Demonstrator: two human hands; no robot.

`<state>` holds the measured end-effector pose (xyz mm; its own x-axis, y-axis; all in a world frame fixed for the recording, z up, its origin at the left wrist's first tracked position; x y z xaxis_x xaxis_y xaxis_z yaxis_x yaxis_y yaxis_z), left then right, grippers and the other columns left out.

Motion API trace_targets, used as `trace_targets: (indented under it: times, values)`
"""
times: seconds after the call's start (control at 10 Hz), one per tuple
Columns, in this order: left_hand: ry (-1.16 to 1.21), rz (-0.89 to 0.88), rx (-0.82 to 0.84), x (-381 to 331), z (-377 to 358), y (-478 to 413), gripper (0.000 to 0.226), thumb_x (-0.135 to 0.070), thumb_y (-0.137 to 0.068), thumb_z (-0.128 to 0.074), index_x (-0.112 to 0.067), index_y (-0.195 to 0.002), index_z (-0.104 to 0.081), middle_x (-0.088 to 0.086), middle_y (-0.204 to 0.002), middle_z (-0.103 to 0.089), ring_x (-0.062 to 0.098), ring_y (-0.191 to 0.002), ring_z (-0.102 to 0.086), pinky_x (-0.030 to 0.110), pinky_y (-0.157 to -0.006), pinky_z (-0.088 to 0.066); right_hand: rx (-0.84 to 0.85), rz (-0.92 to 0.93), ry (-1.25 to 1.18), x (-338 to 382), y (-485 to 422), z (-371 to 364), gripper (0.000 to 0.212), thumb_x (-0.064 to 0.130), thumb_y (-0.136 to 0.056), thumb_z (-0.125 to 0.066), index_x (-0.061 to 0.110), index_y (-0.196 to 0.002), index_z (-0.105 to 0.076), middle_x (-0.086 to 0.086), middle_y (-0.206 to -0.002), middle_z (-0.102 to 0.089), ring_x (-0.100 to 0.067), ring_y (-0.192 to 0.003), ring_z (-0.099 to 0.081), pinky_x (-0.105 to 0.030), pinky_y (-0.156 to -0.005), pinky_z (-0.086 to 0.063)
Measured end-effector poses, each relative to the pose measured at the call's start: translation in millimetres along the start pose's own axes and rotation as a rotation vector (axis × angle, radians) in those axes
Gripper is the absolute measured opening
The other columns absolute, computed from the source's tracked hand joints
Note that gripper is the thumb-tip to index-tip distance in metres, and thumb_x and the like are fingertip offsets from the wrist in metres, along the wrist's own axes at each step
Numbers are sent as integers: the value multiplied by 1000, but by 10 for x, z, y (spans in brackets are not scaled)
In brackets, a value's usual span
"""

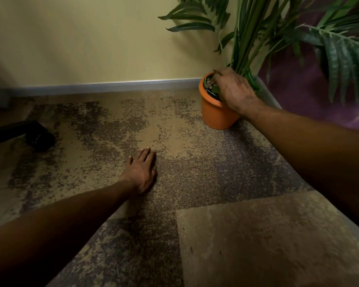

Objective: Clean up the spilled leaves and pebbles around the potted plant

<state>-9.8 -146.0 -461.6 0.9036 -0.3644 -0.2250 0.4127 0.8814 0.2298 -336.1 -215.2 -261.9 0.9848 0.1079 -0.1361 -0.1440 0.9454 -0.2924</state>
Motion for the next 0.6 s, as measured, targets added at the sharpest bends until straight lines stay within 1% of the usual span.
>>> trace_targets:
  times: [0.1,0.2,0.3,0.4,0.5,0.6]
  values:
    - [3,-4,13,-1,62,62,71,-47,-104,-31,-19,-165,-8,4,-174,-6,25,-160,-8,53,-128,-4,-11,41,6,22,46,60,31,11,-103,-49,2,-129,-61,-20,-128,-58,-37,-119,-57,-46,-102,-49]
    - [17,-8,0,-15,184,172,71,-43,-104,-36,-17,-165,-9,6,-173,-8,26,-159,-16,55,-127,-8,-16,141,62,102,139,194,28,14,-101,-49,3,-122,-63,-17,-120,-62,-32,-113,-58,-44,-100,-50]
    - [11,5,1,-30,291,233,72,-42,-105,-37,-16,-165,-6,7,-174,-4,27,-159,-14,54,-127,-6,-24,202,100,190,231,258,30,19,-102,-49,5,-125,-62,-15,-121,-62,-31,-112,-57,-44,-100,-49]
    - [13,-7,-35,-29,441,353,72,-43,-106,-35,-14,-165,-6,9,-173,-4,27,-159,-14,51,-129,-5,-14,261,135,248,336,307,31,24,-103,-45,5,-122,-61,-16,-120,-62,-31,-110,-58,-44,-99,-49]
    - [1,-23,-79,18,482,482,72,-42,-106,-34,-13,-165,-6,10,-173,-6,28,-159,-14,50,-129,-5,4,262,104,299,382,323,32,28,-104,-44,6,-122,-60,-15,-121,-62,-30,-110,-58,-43,-102,-48]
    - [-37,-27,-107,75,516,635,72,-42,-107,-31,-11,-165,-4,11,-173,-7,27,-160,-12,46,-130,-2,25,262,37,371,441,279,35,29,-105,-39,7,-125,-56,-15,-125,-60,-30,-114,-56,-44,-106,-46]
Point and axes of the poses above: each hand's wrist, its own y-axis away from the middle knuckle, its own z-axis out of the back of the hand, x = y × z, the point moved 1 cm from there along -y, towards the middle knuckle
